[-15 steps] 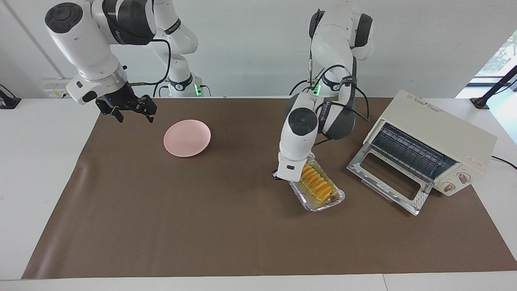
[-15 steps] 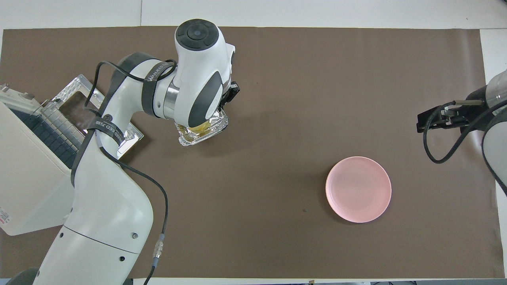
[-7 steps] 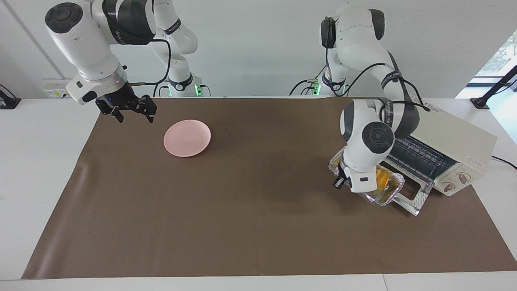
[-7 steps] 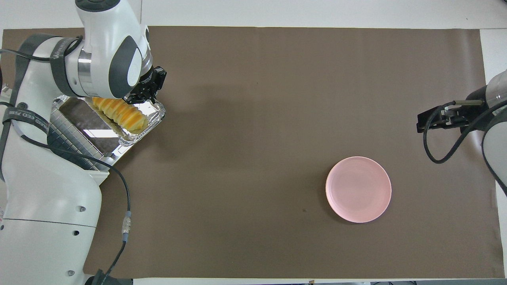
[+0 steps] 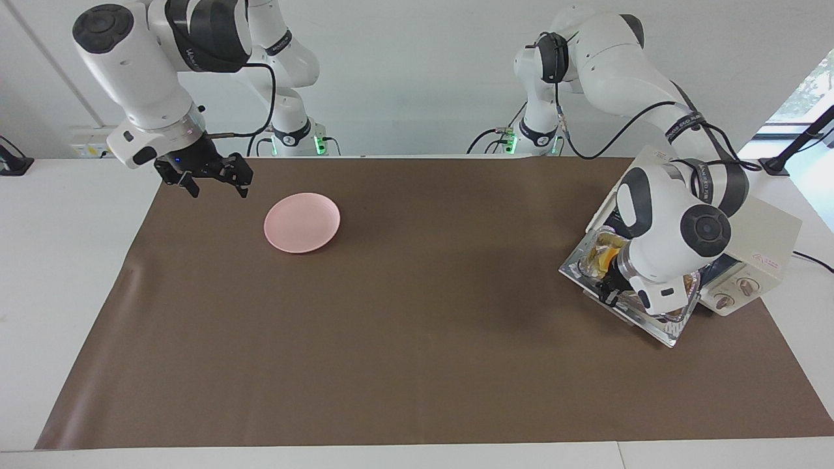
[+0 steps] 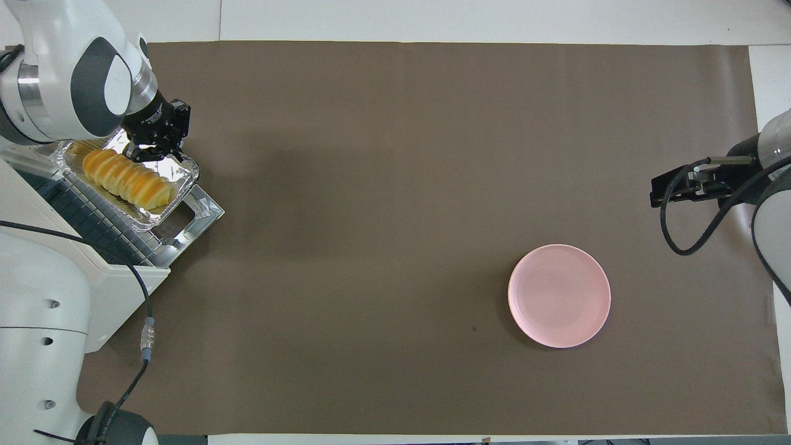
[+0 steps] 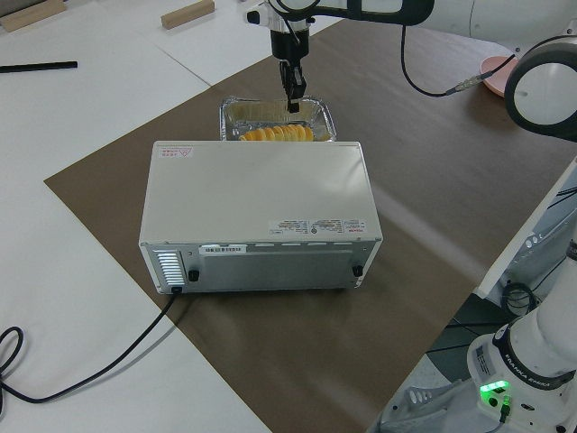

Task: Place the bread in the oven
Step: 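Lower the foil tray into the open oven with the left gripper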

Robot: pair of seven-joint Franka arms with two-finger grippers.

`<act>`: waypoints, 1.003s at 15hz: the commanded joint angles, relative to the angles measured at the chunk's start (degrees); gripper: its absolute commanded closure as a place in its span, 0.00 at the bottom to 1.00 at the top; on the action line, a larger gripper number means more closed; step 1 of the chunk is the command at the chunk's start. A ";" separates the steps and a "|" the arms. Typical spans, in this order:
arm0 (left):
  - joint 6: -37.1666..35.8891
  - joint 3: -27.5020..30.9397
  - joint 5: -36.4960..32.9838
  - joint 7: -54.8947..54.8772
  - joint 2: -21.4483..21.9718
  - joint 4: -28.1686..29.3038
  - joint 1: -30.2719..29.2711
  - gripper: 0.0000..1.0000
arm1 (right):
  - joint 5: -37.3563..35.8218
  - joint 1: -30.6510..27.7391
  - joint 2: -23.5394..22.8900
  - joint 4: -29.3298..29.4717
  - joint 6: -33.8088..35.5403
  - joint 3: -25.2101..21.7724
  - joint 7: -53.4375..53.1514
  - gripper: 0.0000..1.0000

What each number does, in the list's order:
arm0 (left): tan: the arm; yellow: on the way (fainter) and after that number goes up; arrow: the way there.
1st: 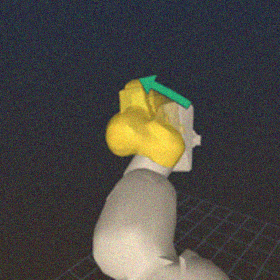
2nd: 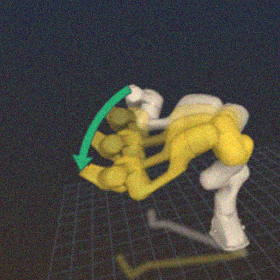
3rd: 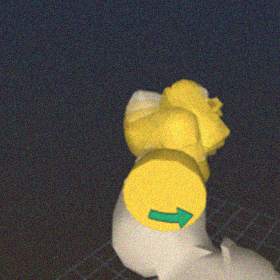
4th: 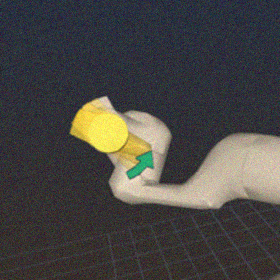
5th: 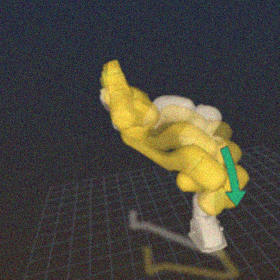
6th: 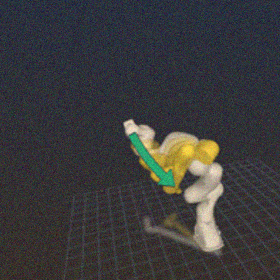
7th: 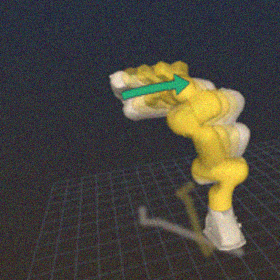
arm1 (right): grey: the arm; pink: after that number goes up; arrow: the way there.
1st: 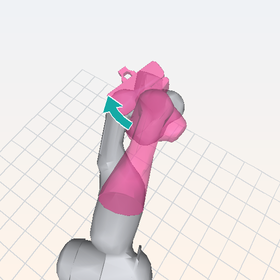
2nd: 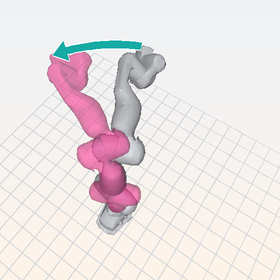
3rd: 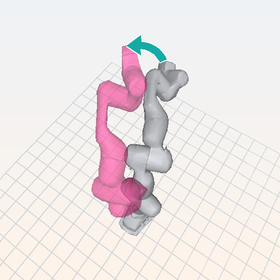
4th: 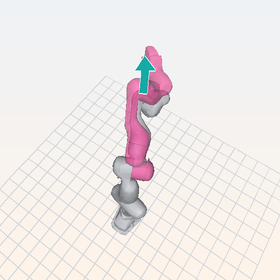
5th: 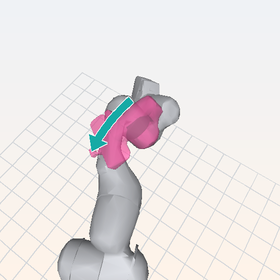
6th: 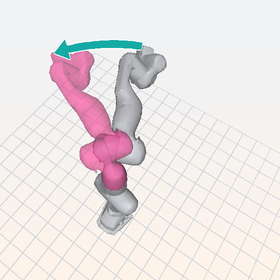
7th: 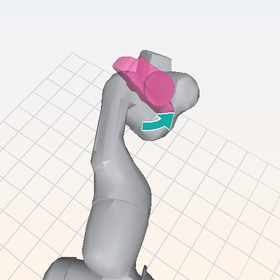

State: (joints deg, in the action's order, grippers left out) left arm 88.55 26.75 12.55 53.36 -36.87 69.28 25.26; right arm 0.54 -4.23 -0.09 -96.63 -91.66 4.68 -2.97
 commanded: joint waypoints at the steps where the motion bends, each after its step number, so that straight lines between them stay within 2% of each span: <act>1: -2.33 -0.20 -0.95 -3.33 1.71 0.41 -1.35 1.00 | -0.89 -1.31 1.23 -1.28 -0.01 0.94 1.39 0.00; 8: -2.95 1.73 -1.04 -10.29 5.49 6.30 -2.93 1.00 | -0.89 -1.31 1.23 -1.28 -0.01 0.94 1.39 0.00; 15: -2.59 2.96 -3.93 -14.86 7.17 10.61 -3.20 1.00 | -0.89 -1.31 1.23 -1.28 -0.01 0.94 1.39 0.00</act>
State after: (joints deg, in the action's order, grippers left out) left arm 85.92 29.42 10.86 40.03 -32.13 76.84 21.84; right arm 0.54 -4.23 -0.09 -96.63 -91.66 4.68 -2.97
